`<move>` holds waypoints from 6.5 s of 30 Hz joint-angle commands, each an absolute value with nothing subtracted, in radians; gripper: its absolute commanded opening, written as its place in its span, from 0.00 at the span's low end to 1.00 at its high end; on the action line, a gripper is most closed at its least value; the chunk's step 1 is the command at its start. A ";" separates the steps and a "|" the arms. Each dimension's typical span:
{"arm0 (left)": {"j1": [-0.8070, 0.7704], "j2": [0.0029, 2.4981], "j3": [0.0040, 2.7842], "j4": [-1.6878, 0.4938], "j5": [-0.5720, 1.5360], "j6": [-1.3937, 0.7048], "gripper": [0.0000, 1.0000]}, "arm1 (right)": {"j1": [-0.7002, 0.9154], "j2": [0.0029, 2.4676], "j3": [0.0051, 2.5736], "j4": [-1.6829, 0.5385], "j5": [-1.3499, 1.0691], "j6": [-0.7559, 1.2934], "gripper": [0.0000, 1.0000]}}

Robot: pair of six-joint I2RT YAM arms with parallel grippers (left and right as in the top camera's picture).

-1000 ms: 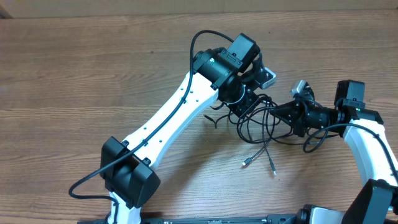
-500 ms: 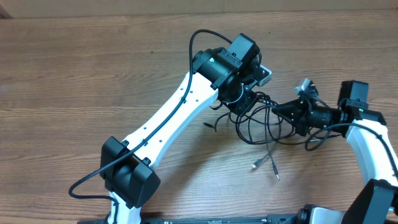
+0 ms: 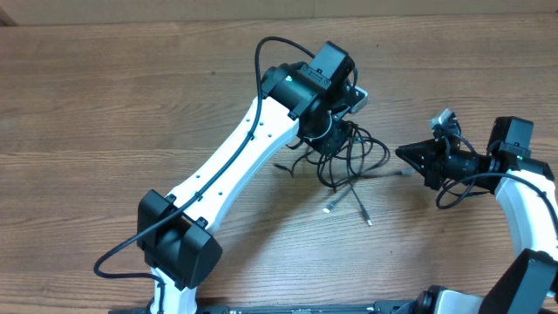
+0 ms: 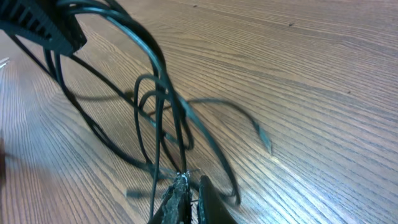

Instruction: Untangle cables

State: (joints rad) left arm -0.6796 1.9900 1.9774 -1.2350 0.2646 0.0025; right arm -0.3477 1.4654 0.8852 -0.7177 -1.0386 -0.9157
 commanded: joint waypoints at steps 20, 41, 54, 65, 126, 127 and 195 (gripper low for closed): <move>-0.681 1.965 2.006 -1.241 0.556 0.233 0.04 | -0.349 1.460 0.899 -0.713 -1.082 -0.913 0.66; -0.684 1.965 2.006 -1.214 0.604 0.232 0.05 | -0.348 1.461 0.899 -0.717 -1.083 -0.912 0.62; -0.695 1.965 2.006 -1.196 0.604 0.232 0.04 | -0.348 1.461 0.899 -0.719 -1.086 -0.912 0.70; -0.701 1.965 2.006 -1.175 0.649 0.232 0.04 | -0.348 1.461 0.899 -0.729 -1.121 -0.913 0.63; -0.705 1.965 2.006 -1.178 -0.109 -0.447 0.04 | -0.349 1.461 0.899 -0.550 -0.105 0.039 0.04; -0.705 1.965 2.006 -1.178 -0.115 -0.471 0.04 | -0.349 1.461 0.899 -0.550 -0.105 0.045 0.04; -0.704 1.965 2.006 -1.048 0.004 -0.601 0.89 | -0.347 1.096 1.266 -0.629 -0.374 0.082 0.04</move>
State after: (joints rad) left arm -0.7006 1.9980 1.9778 -1.0710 -0.0715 -0.6235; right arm -0.3515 1.1400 1.2385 -0.6437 -0.2562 0.0784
